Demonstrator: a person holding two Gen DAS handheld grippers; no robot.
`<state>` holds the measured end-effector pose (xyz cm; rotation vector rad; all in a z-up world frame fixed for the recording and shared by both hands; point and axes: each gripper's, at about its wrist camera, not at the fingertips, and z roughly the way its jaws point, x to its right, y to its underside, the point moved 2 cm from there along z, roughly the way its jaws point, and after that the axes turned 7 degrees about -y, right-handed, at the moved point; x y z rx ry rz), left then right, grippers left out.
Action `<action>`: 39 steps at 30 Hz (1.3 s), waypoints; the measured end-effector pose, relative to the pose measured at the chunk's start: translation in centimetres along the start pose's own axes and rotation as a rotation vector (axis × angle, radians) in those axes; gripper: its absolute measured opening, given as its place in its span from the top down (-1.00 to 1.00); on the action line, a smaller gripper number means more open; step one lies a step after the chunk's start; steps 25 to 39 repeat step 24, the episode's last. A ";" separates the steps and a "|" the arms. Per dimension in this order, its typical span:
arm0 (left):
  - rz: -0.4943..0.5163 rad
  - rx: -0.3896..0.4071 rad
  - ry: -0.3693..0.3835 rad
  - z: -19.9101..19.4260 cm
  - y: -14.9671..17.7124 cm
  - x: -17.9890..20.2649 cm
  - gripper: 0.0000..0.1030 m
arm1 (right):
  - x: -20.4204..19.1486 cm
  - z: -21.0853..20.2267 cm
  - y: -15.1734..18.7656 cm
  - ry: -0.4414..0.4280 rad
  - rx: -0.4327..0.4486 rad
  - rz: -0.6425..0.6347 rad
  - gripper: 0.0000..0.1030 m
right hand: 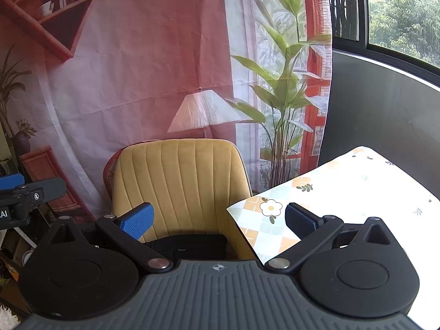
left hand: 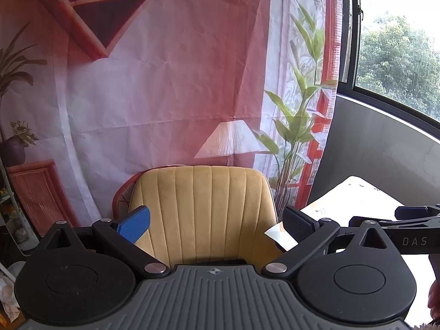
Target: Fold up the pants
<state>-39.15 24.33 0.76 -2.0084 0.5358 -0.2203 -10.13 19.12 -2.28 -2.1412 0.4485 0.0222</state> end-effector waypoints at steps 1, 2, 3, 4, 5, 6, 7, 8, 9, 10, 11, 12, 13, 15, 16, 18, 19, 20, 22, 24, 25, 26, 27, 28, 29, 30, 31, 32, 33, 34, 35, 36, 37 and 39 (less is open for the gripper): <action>-0.001 0.000 0.000 0.0 0.0 0.0 -1.00 | 0.0 0.0 0.0 0.000 -0.001 0.000 -1.00; -0.002 0.000 0.000 0.0 0.0 0.0 -1.00 | 0.0 0.0 0.0 -0.001 -0.001 0.001 -1.00; -0.004 0.000 0.002 0.1 -0.1 -0.1 -1.00 | 0.0 0.0 0.0 0.000 0.000 0.001 -1.00; -0.004 0.002 0.002 0.1 -0.1 -0.1 -1.00 | 0.0 0.0 0.0 -0.001 -0.001 0.001 -1.00; -0.004 0.004 0.001 0.1 0.0 -0.1 -1.00 | 0.0 0.0 0.1 -0.002 -0.001 0.001 -1.00; -0.003 0.005 0.000 0.1 0.0 -0.1 -1.00 | 0.0 0.0 0.1 -0.002 -0.001 0.001 -1.00; -0.004 0.006 0.000 0.1 0.0 -0.1 -1.00 | 0.0 0.0 0.1 -0.003 -0.001 0.000 -1.00; -0.005 0.007 0.000 0.1 -0.1 -0.2 -1.00 | 0.0 0.1 0.0 -0.003 -0.001 -0.001 -1.00; -0.006 0.008 -0.002 0.1 -0.1 -0.2 -1.00 | 0.0 0.1 0.0 -0.004 -0.001 -0.002 -1.00; -0.007 0.009 -0.003 0.1 -0.1 -0.2 -1.00 | 0.0 0.2 0.0 -0.005 -0.002 -0.003 -1.00; -0.008 0.010 -0.005 0.0 -0.1 -0.3 -1.00 | -0.1 0.3 -0.1 -0.005 -0.002 -0.004 -1.00; -0.010 0.010 -0.006 0.1 -0.2 -0.3 -1.00 | -0.1 0.4 -0.1 -0.006 -0.002 -0.004 -1.00; -0.011 0.010 -0.007 0.1 -0.2 -0.3 -1.00 | 0.0 0.5 -0.2 -0.006 -0.003 -0.003 -1.00; -0.011 0.012 -0.009 0.2 -0.3 -0.3 -1.00 | 0.0 0.6 -0.2 -0.006 -0.005 -0.002 -1.00; -0.010 0.013 -0.009 0.2 -0.3 -0.3 -1.00 | 0.0 0.7 -0.2 -0.006 -0.005 -0.002 -1.00; -0.009 0.015 -0.010 0.2 -0.3 -0.3 -1.00 | 0.0 0.6 -0.2 -0.006 -0.005 -0.002 -1.00; -0.009 0.016 -0.010 0.1 -0.3 -0.3 -1.00 | 0.0 0.7 -0.2 -0.005 -0.005 -0.003 -1.00; -0.010 0.015 -0.010 0.1 -0.3 -0.3 -1.00 | 0.0 0.8 -0.2 -0.005 -0.006 -0.003 -1.00; -0.010 0.015 -0.010 0.1 -0.3 -0.3 -1.00 | 0.0 0.8 -0.2 -0.005 -0.006 -0.002 -1.00; -0.010 0.014 -0.011 0.2 -0.4 -0.3 -1.00 | -0.1 0.9 -0.2 -0.004 -0.009 0.000 -1.00; -0.010 0.014 -0.011 0.2 -0.4 -0.3 -1.00 | -0.1 0.9 -0.2 -0.004 -0.009 0.000 -1.00; -0.010 0.014 -0.011 0.2 -0.4 -0.3 -1.00 | -0.1 0.9 -0.2 -0.004 -0.009 0.000 -1.00; -0.010 0.014 -0.011 0.2 -0.4 -0.3 -1.00 | -0.1 0.9 -0.2 -0.004 -0.009 0.000 -1.00; -0.010 0.014 -0.011 0.2 -0.4 -0.3 -1.00 | -0.1 0.9 -0.2 -0.004 -0.009 0.000 -1.00; -0.010 0.014 -0.011 0.2 -0.4 -0.3 -1.00 | -0.1 0.9 -0.2 -0.004 -0.009 0.000 -1.00; -0.010 0.014 -0.011 0.2 -0.4 -0.3 -1.00 | -0.1 0.9 -0.2 -0.004 -0.009 0.000 -1.00; -0.010 0.014 -0.011 0.2 -0.4 -0.3 -1.00 | -0.1 0.9 -0.2 -0.004 -0.009 0.000 -1.00; -0.010 0.014 -0.011 0.2 -0.4 -0.3 -1.00 | -0.1 0.9 -0.2 -0.004 -0.009 0.000 -1.00; -0.010 0.014 -0.011 0.2 -0.4 -0.3 -1.00 | -0.1 0.9 -0.2 -0.004 -0.009 0.000 -1.00; -0.010 0.014 -0.011 0.2 -0.4 -0.3 -1.00 | -0.1 0.9 -0.2 -0.004 -0.009 0.000 -1.00; -0.010 0.014 -0.011 0.2 -0.4 -0.3 -1.00 | -0.1 0.9 -0.2 -0.004 -0.009 0.000 -1.00; -0.010 0.014 -0.011 0.2 -0.4 -0.3 -1.00 | -0.1 0.9 -0.2 -0.004 -0.009 0.000 -1.00; -0.010 0.014 -0.011 0.2 -0.4 -0.3 -1.00 | -0.1 0.9 -0.2 -0.004 -0.009 0.000 -1.00; -0.010 0.014 -0.011 0.2 -0.4 -0.3 -1.00 | -0.1 0.9 -0.2 -0.004 -0.009 0.000 -1.00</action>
